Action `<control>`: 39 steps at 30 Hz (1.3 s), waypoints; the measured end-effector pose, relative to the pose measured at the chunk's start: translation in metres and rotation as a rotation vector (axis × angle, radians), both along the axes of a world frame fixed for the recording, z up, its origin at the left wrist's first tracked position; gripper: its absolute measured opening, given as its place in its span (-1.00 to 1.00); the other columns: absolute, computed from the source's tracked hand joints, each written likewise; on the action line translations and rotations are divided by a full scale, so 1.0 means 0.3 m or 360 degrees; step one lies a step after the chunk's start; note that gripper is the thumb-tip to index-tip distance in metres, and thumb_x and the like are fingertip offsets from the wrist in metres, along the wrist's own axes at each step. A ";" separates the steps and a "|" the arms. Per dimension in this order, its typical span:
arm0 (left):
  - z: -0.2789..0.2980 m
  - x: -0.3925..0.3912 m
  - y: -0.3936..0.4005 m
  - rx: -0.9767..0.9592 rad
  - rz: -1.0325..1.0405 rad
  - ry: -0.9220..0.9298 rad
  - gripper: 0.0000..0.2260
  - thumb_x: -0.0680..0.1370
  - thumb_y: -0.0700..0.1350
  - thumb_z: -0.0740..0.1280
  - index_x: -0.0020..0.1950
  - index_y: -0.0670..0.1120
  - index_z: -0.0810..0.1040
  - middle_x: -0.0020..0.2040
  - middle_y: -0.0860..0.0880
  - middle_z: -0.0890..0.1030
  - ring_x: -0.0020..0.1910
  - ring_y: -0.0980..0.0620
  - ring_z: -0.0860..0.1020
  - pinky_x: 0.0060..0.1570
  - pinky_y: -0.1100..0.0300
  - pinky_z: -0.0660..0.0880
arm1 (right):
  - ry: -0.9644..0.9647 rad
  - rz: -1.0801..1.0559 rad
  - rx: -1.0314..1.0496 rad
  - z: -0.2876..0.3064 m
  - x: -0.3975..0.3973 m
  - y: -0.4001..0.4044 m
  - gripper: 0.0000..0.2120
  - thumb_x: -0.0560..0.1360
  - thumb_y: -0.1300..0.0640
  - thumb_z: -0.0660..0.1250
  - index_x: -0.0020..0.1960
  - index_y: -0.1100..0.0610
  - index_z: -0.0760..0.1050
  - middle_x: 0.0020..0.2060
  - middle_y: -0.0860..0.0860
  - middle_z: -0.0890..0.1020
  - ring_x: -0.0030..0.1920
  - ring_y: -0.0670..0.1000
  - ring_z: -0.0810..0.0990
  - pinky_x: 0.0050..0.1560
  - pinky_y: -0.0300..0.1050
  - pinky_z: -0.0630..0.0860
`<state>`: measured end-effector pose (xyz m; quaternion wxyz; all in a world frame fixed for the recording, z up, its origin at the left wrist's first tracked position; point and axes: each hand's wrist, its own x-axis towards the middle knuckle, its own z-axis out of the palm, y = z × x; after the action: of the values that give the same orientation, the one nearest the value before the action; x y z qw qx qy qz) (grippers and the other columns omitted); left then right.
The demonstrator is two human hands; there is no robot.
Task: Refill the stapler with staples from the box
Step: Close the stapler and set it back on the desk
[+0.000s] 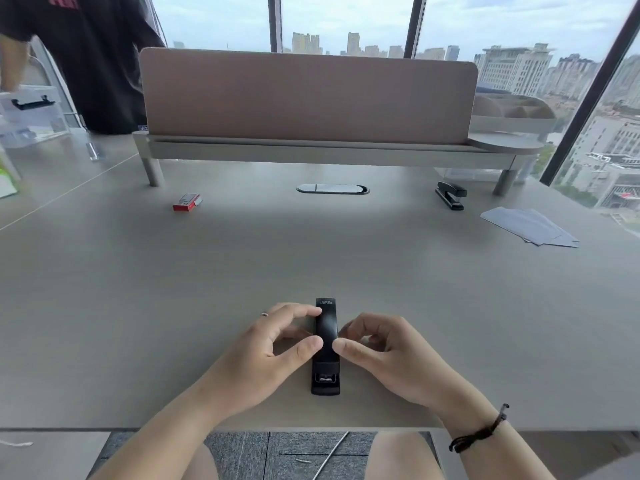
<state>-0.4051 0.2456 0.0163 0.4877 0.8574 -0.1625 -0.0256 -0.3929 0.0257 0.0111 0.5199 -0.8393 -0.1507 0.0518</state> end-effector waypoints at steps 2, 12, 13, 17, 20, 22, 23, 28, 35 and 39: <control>0.005 -0.004 0.000 0.0015 0.0001 0.0012 -0.61 0.45 0.22 0.30 0.27 0.22 0.50 0.15 0.35 0.54 0.15 0.35 0.57 0.12 0.42 0.37 | -0.0003 -0.0007 -0.0010 -0.002 -0.001 0.001 -0.61 0.32 -0.37 0.39 -0.26 -0.04 0.57 -0.17 0.10 0.73 -0.30 -0.09 0.53 -0.22 -0.11 0.44; 0.015 -0.012 0.006 0.0038 -0.0017 0.0002 -0.76 0.60 0.08 0.28 0.25 0.25 0.53 0.33 0.25 0.49 0.19 0.19 0.60 0.32 0.12 0.43 | -0.0111 -0.0091 -0.0084 0.004 -0.028 -0.004 -0.58 0.37 -0.35 0.32 -0.17 0.02 0.57 -0.39 0.02 0.61 -0.38 -0.10 0.43 -0.31 -0.12 0.37; 0.016 -0.014 0.010 0.0024 -0.0031 0.0000 -0.74 0.58 0.01 0.27 0.24 0.26 0.54 0.36 0.25 0.46 0.19 0.16 0.61 0.35 0.06 0.43 | -0.0135 -0.0115 -0.0077 0.007 -0.036 -0.005 -0.60 0.37 -0.33 0.34 -0.15 0.01 0.58 -0.36 -0.05 0.63 -0.38 -0.10 0.48 -0.30 -0.11 0.42; 0.012 -0.024 0.012 -0.0036 -0.0059 -0.0051 -0.63 0.50 -0.19 0.31 0.22 0.19 0.56 0.33 0.13 0.51 0.17 0.07 0.65 0.34 -0.07 0.46 | -0.0083 -0.0110 0.0065 0.012 -0.058 -0.011 -0.59 0.26 -0.20 0.54 0.05 -0.12 0.58 -0.09 -0.06 0.73 -0.11 -0.03 0.70 0.00 -0.12 0.61; -0.003 -0.036 0.019 -0.0002 -0.0097 -0.0036 -0.59 0.50 -0.19 0.42 0.27 0.17 0.52 0.21 0.08 0.65 0.21 0.08 0.62 0.27 -0.09 0.51 | -0.0090 -0.0075 -0.0094 0.010 -0.074 -0.017 -0.45 0.17 -0.12 0.60 0.12 -0.30 0.51 -0.02 -0.19 0.70 -0.04 -0.13 0.68 0.09 -0.20 0.57; -0.015 -0.047 0.023 0.0111 -0.0120 -0.0067 -0.49 0.45 -0.17 0.48 0.34 0.18 0.46 0.22 0.15 0.65 0.27 0.18 0.57 0.32 0.03 0.47 | -0.0131 -0.0058 -0.0239 0.011 -0.086 -0.014 -0.40 0.18 -0.06 0.61 0.09 -0.44 0.45 0.02 -0.32 0.65 -0.01 -0.21 0.64 0.08 -0.30 0.51; -0.018 -0.053 0.024 0.0165 -0.0108 -0.0098 -0.44 0.43 -0.15 0.50 0.36 0.19 0.43 0.22 0.21 0.64 0.28 0.24 0.55 0.34 0.12 0.44 | -0.0155 -0.0057 -0.0299 0.012 -0.091 -0.012 -0.39 0.19 -0.04 0.60 0.06 -0.49 0.42 0.03 -0.36 0.63 0.00 -0.23 0.62 0.04 -0.37 0.48; -0.021 -0.064 0.023 0.0300 0.0016 -0.0159 -0.32 0.37 -0.01 0.52 0.41 0.31 0.33 0.17 0.30 0.64 0.22 0.35 0.54 0.30 0.24 0.43 | -0.0259 -0.0123 -0.0549 0.004 -0.096 -0.002 -0.49 0.19 -0.18 0.49 0.12 -0.32 0.47 0.00 -0.27 0.66 0.06 -0.25 0.53 0.06 -0.35 0.41; -0.012 -0.052 0.012 0.0409 -0.0052 -0.0303 -0.68 0.42 0.01 0.45 0.16 0.18 0.64 0.21 0.36 0.60 0.31 0.44 0.43 0.33 0.32 0.39 | -0.0391 -0.0044 -0.0724 -0.011 -0.083 -0.001 -0.61 0.33 -0.18 0.43 0.11 -0.09 0.66 0.19 -0.29 0.63 0.25 -0.25 0.50 0.26 -0.39 0.31; -0.005 -0.027 -0.009 0.0420 -0.0085 -0.0363 -0.68 0.42 -0.07 0.44 0.16 0.16 0.66 0.18 0.31 0.64 0.22 0.41 0.51 0.26 0.38 0.42 | -0.0406 -0.0031 -0.0755 -0.012 -0.068 -0.007 -0.63 0.34 -0.16 0.41 0.08 -0.03 0.68 0.18 -0.22 0.67 0.27 -0.17 0.55 0.30 -0.36 0.35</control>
<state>-0.4134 0.2428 0.0146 0.3486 0.9067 -0.2346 0.0376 -0.4133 0.0236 0.0074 0.2859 -0.9388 -0.1906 -0.0255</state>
